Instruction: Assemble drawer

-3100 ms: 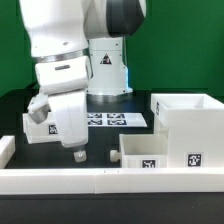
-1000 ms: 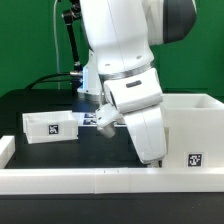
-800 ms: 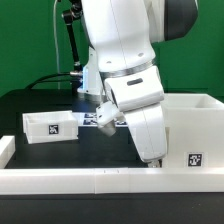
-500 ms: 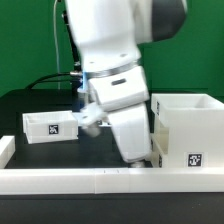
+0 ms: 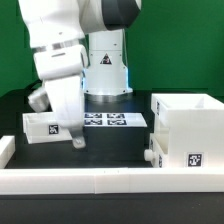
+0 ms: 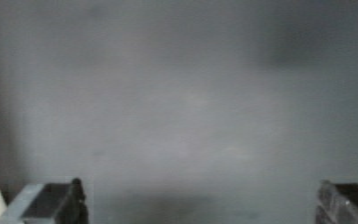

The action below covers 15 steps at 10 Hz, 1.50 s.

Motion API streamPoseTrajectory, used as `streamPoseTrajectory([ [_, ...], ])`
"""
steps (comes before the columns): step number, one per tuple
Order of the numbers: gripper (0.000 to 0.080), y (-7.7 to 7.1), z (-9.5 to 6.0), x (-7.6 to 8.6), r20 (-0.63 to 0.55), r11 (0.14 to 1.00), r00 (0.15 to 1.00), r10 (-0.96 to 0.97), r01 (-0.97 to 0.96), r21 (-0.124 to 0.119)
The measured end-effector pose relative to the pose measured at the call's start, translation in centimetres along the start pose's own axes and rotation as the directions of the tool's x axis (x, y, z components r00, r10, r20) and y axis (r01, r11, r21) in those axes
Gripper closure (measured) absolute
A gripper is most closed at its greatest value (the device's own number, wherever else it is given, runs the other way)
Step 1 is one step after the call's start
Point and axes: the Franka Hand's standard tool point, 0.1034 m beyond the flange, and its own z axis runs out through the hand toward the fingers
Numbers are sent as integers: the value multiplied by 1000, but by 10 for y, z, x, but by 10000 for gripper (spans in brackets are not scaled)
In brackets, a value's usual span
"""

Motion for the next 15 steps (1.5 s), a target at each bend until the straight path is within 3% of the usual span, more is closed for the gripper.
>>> streamPoseTrajectory([
  [1, 151, -13, -5, -7, 21, 999, 999, 24, -23, -40],
  [2, 151, -25, -6, -9, 29, 999, 999, 36, -34, -38],
  [6, 151, -27, -3, -10, 23, 993, 993, 117, -116, -34],
  [8, 151, -27, -4, -13, 19, 967, 967, 254, -253, -42],
  [10, 151, -35, -12, -22, 18, 901, 904, 428, -425, -88],
  [12, 151, -50, -20, -25, 12, 804, 807, 591, -587, -100],
  [15, 151, -51, -21, -24, -6, 683, 687, 726, -723, -101],
])
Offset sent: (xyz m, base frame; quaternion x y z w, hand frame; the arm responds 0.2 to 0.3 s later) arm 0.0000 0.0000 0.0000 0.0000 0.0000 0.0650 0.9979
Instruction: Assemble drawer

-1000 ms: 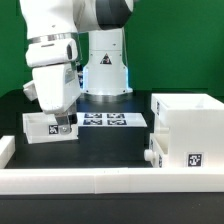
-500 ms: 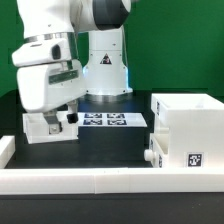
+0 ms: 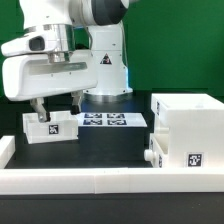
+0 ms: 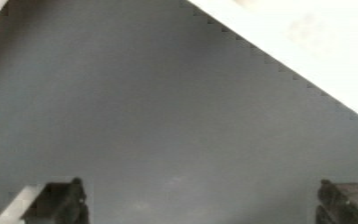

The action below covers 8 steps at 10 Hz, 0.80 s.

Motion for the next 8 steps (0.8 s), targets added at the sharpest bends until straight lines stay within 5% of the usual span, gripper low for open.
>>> streamPoseTrajectory([
  [4, 151, -2, -4, 2, -2, 968, 968, 249, -249, -3],
  [8, 151, -44, -13, -24, 42, 938, 937, 346, -345, -10],
])
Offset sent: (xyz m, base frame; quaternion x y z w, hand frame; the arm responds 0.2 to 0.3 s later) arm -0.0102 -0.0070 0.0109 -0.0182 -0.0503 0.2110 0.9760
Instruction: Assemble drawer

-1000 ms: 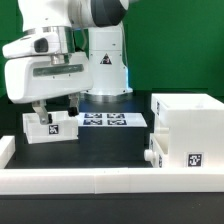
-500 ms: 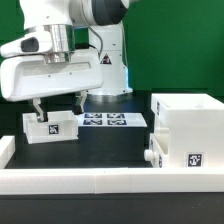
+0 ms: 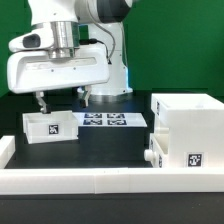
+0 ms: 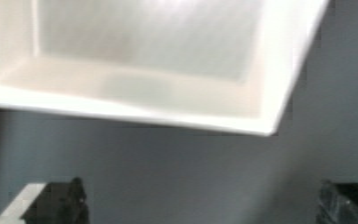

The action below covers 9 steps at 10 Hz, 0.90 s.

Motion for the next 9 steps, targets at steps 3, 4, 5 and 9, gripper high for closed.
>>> streamPoseTrajectory([
  [3, 151, -15, 18, -32, 9, 1000, 1000, 6, -6, -3],
  [4, 151, -14, 18, -30, 12, 1000, 1000, 5, -5, 1],
  [5, 151, -14, 18, -30, 12, 1000, 1000, 5, -5, 2],
  [9, 151, -19, 33, -43, -14, 999, 1000, 26, -26, -28],
])
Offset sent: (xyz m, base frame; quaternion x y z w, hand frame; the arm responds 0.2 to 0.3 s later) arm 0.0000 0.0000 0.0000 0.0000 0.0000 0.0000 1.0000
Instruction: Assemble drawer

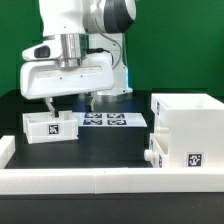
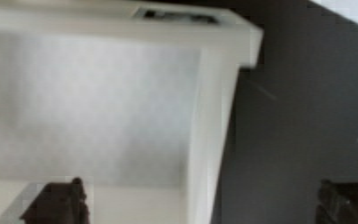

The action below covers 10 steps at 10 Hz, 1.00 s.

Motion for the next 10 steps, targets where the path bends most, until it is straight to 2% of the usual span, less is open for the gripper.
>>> streamPoseTrajectory([
  [3, 151, -6, 18, -11, -3, 1000, 1000, 26, -26, 3],
  [4, 151, -6, 20, -13, -12, 1000, 1000, 28, -28, -5],
  [8, 177, -3, 22, -18, -14, 999, 999, 36, -36, -9],
  [9, 350, -3, 22, -18, -14, 999, 999, 36, -36, -10],
  [10, 350, -3, 22, -18, -14, 999, 999, 36, -36, -10],
])
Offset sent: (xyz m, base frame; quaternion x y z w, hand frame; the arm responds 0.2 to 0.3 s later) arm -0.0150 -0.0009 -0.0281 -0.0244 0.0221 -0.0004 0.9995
